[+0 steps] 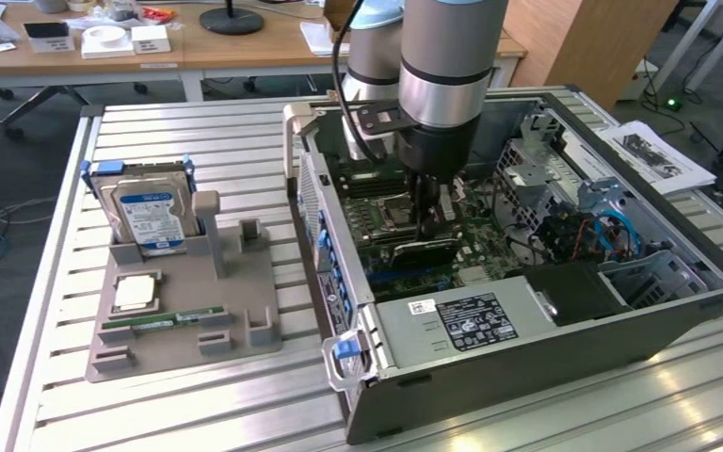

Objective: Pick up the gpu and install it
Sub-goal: 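Insert the gpu into the slot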

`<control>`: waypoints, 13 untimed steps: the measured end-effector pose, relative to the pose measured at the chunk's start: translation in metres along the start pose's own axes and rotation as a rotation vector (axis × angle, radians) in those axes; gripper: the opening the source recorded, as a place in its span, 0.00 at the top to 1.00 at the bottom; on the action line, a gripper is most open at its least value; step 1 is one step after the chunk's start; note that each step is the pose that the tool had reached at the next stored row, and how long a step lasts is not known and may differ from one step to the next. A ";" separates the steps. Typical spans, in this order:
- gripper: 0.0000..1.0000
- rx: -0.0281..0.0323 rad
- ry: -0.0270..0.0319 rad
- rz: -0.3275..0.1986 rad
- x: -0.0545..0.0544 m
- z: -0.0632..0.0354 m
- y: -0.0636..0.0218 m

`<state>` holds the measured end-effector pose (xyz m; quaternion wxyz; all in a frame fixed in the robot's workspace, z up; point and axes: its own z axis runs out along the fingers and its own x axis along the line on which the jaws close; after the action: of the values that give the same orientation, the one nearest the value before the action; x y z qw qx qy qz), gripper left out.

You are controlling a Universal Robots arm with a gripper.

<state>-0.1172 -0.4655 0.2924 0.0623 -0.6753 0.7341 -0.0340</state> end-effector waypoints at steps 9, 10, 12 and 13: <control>0.66 -0.0286 0.0024 0.002 0.000 0.0000 -0.0020; 0.66 -0.0351 0.0028 0.002 0.000 0.0000 -0.0024; 0.66 -0.0468 0.0034 0.002 -0.001 0.0002 -0.0031; 0.66 -0.0525 0.0036 0.003 -0.001 0.0002 -0.0036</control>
<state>-0.1136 -0.4645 0.2927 0.0432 -0.6757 0.7357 -0.0158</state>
